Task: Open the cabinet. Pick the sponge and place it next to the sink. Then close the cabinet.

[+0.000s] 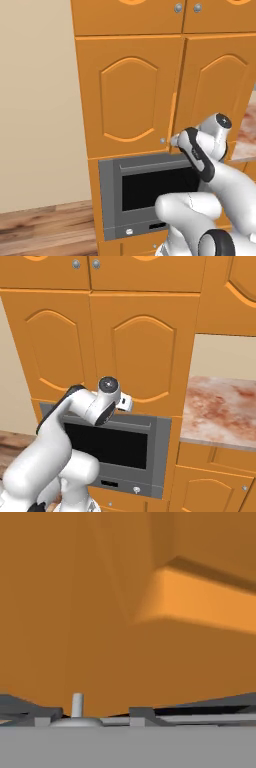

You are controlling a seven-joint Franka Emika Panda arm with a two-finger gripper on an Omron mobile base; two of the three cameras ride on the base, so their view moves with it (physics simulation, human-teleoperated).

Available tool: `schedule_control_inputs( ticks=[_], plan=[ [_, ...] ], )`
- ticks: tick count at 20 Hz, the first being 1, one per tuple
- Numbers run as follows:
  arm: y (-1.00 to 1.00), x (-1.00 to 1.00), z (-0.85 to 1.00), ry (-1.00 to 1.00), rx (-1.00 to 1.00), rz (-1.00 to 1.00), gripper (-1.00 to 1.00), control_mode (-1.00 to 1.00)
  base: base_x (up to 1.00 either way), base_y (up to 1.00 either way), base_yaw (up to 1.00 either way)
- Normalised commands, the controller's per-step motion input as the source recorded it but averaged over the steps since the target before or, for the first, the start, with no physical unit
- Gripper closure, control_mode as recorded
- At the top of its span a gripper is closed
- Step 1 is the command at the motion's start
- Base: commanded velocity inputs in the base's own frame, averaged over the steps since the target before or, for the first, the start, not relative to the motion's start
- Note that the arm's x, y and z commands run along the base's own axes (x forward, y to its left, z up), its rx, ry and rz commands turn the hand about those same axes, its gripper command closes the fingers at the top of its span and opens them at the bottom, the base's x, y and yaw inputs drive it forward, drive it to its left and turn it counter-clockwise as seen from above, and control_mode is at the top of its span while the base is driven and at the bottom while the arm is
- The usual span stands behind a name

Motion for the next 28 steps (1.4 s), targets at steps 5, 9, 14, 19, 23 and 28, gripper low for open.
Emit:
schedule_control_inputs(
  ticks=[5,9,14,19,23,28],
  plan=[
    [-0.42,-0.49,0.00,-0.01,0.00,0.00,1.00,-1.00,0.00,0.00,0.00],
    [-0.42,-0.48,0.00,-0.01,0.00,0.00,1.00,-1.00,0.00,0.00,0.00],
    [-0.44,-0.47,0.00,-0.02,0.00,0.00,1.00,-1.00,0.00,0.00,0.00],
    [-0.43,-0.48,0.00,-0.03,0.00,0.00,1.00,-1.00,0.00,0.00,0.00],
    [-0.41,-0.51,0.00,-0.03,0.01,0.00,1.00,-1.00,0.00,0.00,0.00],
    [-0.43,-0.52,0.00,-0.03,0.01,0.00,1.00,-1.00,0.00,0.00,0.00]
  ],
)
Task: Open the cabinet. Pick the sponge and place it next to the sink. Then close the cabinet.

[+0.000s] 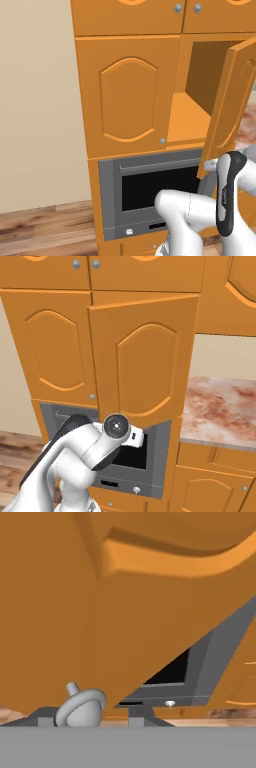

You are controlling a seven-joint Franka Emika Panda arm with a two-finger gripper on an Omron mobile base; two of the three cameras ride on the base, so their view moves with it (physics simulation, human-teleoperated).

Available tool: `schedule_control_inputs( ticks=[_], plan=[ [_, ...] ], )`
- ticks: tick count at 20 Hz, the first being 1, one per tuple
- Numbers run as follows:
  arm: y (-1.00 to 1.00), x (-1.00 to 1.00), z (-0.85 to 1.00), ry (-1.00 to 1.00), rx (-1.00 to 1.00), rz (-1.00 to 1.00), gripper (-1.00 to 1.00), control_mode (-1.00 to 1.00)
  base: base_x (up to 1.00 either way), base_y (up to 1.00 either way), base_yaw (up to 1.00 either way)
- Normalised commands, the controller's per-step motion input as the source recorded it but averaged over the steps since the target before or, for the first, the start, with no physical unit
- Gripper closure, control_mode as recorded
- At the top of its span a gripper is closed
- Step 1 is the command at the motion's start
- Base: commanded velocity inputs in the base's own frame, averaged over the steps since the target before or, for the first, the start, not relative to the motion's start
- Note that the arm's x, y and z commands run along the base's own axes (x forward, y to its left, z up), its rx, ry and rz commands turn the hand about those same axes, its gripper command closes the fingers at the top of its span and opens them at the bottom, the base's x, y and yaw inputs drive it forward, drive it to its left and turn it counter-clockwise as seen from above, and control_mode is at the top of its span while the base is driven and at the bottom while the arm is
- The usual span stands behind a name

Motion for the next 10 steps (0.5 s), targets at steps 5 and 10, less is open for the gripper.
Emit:
schedule_control_inputs(
  ticks=[5,10],
  plan=[
    [-0.42,-0.53,0.00,-0.03,0.00,0.00,1.00,-1.00,0.00,0.00,0.00],
    [-0.16,-0.22,0.00,-0.01,0.00,0.00,1.00,-1.00,0.00,0.00,0.00]
  ],
)
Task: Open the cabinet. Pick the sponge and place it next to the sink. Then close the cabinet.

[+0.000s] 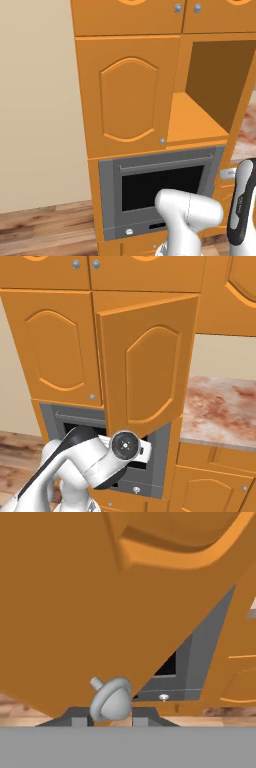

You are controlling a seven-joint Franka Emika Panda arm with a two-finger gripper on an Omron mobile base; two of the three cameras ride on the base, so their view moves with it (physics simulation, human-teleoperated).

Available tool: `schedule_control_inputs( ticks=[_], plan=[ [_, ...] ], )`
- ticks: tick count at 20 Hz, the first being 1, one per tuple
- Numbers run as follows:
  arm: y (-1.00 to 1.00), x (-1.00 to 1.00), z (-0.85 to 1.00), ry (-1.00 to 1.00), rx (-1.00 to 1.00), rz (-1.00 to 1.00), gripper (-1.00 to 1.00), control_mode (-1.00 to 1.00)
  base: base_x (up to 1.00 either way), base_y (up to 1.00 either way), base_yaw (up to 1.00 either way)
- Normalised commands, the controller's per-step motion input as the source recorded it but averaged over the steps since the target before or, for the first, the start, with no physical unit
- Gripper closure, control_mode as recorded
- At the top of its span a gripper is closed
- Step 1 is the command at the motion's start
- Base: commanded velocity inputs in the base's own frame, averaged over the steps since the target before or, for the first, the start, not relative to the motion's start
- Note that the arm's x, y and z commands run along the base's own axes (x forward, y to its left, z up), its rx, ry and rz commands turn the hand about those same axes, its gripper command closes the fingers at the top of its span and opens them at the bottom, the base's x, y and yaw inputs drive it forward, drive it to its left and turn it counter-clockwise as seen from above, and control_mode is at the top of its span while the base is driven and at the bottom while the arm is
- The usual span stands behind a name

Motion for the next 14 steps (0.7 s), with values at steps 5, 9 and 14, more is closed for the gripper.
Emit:
schedule_control_inputs(
  ticks=[5,9,14],
  plan=[
    [0.00,0.00,0.00,0.00,0.00,0.00,-1.00,-1.00,0.00,0.00,0.00],
    [0.02,-0.38,0.02,0.00,0.00,0.00,-1.00,-1.00,0.00,0.00,0.00],
    [0.08,-0.73,0.15,-0.01,0.00,0.00,-1.00,-1.00,0.00,0.00,0.00]
  ],
)
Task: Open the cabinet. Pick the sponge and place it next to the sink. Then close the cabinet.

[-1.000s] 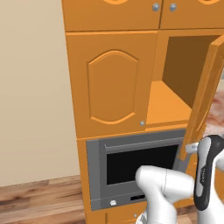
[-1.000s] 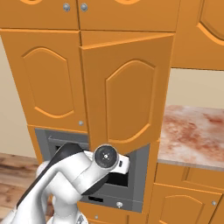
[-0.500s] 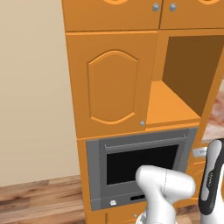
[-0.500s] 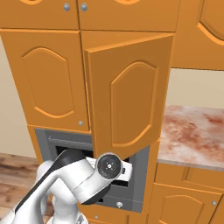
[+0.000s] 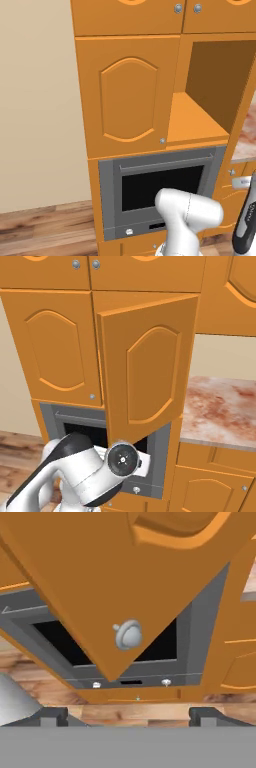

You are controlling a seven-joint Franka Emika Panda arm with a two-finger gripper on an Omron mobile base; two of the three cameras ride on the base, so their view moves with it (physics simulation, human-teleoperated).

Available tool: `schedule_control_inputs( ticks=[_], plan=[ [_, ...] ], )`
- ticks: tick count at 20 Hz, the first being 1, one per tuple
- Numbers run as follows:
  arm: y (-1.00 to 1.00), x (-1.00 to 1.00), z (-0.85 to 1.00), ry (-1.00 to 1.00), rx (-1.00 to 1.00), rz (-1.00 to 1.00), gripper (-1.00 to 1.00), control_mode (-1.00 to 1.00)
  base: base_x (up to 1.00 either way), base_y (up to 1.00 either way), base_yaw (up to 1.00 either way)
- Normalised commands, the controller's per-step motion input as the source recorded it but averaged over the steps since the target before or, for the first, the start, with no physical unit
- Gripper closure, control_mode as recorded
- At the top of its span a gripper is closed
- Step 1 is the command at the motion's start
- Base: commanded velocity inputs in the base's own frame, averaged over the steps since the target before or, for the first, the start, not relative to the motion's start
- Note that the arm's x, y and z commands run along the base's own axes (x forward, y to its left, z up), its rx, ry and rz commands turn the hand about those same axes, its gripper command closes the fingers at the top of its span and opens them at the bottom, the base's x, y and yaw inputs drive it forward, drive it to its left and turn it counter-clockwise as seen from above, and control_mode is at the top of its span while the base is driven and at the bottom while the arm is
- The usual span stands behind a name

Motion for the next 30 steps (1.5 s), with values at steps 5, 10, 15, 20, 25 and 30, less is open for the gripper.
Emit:
schedule_control_inputs(
  ticks=[5,10,15,20,25,30],
  plan=[
    [0.60,-0.45,0.16,0.00,0.00,0.00,-1.00,-1.00,0.00,0.00,0.00],
    [0.80,-0.37,0.23,-0.01,0.00,0.00,-1.00,-1.00,0.00,0.00,0.00],
    [0.65,-0.48,0.31,-0.02,0.00,0.00,-1.00,-1.00,0.00,0.00,0.00],
    [0.64,-0.39,0.23,-0.06,0.00,0.00,-1.00,-1.00,0.00,0.00,0.00],
    [0.75,-0.01,0.01,-0.17,-0.04,0.00,-1.00,-1.00,0.00,0.00,0.00],
    [0.90,0.15,0.00,-0.22,-0.06,0.00,-1.00,-1.00,0.00,0.00,0.00]
  ],
)
